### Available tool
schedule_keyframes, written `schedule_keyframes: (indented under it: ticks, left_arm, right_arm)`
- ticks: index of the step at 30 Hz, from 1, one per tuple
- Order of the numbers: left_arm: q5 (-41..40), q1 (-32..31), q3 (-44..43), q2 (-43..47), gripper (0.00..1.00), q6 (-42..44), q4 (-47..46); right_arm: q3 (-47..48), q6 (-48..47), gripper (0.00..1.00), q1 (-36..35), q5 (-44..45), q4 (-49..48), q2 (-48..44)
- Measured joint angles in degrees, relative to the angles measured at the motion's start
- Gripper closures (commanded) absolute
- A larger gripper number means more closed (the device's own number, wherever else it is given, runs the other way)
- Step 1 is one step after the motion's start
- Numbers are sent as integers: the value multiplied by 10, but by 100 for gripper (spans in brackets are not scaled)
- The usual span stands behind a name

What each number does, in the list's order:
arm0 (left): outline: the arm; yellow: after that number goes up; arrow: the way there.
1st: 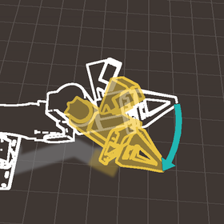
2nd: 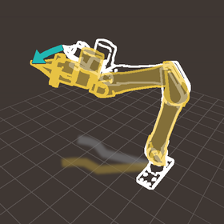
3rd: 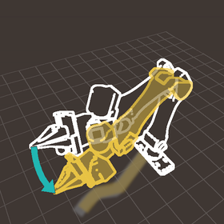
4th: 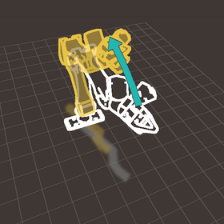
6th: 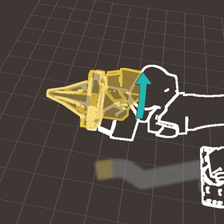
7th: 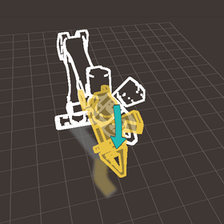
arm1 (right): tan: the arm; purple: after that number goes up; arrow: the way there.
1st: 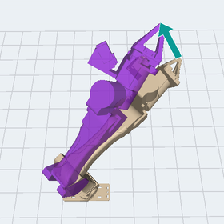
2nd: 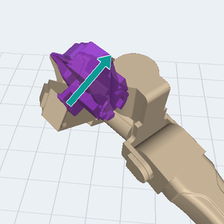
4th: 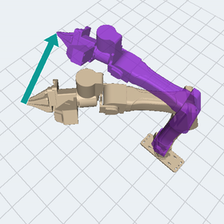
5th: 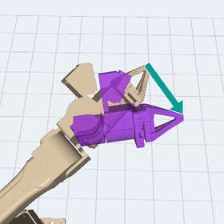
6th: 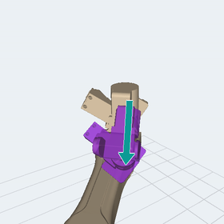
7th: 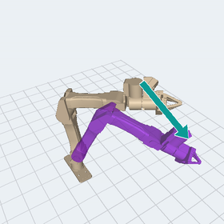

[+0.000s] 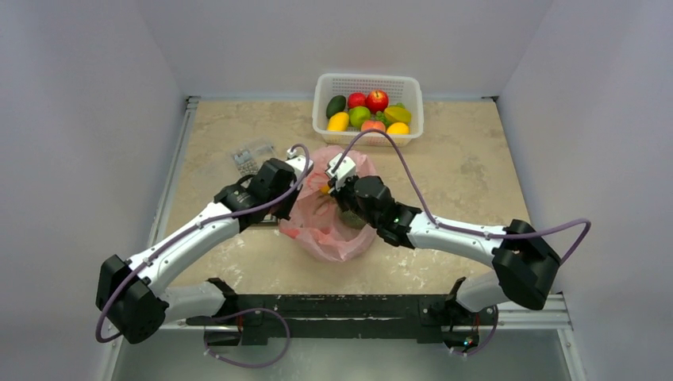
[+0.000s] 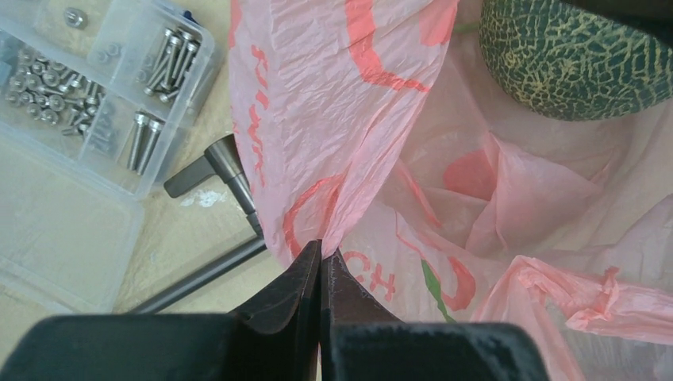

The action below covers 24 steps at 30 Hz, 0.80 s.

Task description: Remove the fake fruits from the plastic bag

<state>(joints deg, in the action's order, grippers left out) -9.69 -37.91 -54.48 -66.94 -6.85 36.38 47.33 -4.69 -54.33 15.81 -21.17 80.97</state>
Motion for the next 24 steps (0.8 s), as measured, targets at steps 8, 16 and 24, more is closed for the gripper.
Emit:
schedule_keyframes:
  ticks: [8,16,24]
  left_arm:
    - [27,0,0,-41,100,0,16]
    - [50,0,0,-67,100,-1,17]
    - [53,0,0,-75,100,-4,17]
  right_arm:
    - [-26,73,80,-4,-47,19,4]
    - [-51,148,75,-8,-80,0,59]
    - [-166,226,70,-74,-90,-69,67]
